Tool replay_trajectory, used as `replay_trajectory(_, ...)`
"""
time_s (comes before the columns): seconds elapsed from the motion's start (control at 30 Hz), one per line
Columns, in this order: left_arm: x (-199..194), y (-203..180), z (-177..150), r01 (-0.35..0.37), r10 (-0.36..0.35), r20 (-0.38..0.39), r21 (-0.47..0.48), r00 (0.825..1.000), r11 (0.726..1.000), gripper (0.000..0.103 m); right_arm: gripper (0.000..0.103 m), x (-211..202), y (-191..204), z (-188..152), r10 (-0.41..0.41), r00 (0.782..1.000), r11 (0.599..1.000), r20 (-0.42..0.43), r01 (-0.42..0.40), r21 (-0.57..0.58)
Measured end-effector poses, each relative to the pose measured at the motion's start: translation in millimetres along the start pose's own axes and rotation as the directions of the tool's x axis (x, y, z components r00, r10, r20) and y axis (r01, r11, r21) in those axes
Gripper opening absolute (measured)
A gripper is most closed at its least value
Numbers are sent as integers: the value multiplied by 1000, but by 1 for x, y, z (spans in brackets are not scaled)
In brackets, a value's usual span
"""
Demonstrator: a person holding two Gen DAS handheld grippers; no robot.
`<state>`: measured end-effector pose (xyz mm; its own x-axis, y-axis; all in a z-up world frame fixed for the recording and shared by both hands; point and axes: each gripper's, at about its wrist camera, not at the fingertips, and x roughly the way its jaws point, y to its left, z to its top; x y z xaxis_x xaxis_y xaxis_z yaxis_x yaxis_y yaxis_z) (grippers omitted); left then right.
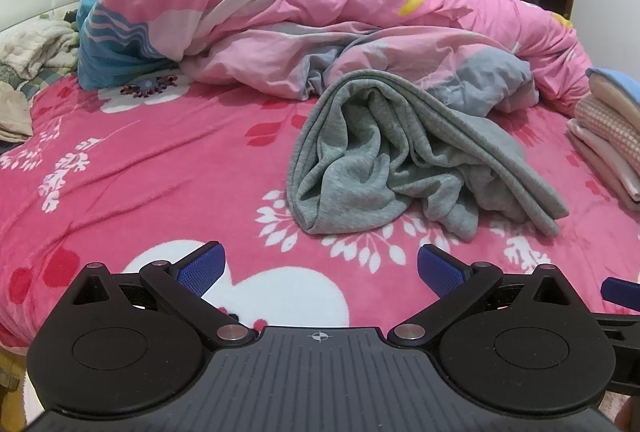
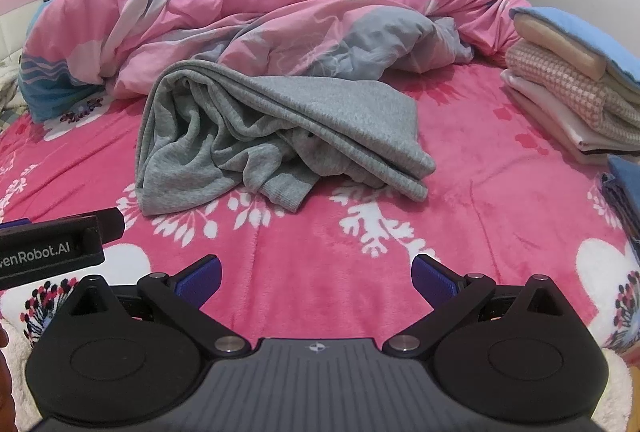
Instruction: Fold clothes
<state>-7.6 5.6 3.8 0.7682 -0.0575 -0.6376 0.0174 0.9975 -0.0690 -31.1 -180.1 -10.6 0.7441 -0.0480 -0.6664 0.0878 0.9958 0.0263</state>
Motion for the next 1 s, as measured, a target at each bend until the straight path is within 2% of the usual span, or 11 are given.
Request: replay_trajectory(1.0, 3, 8, -3, 1, -1, -5, -25, 1000, 1000, 103, 103, 1, 6, 0, 0, 1000, 1000, -1, 0, -9)
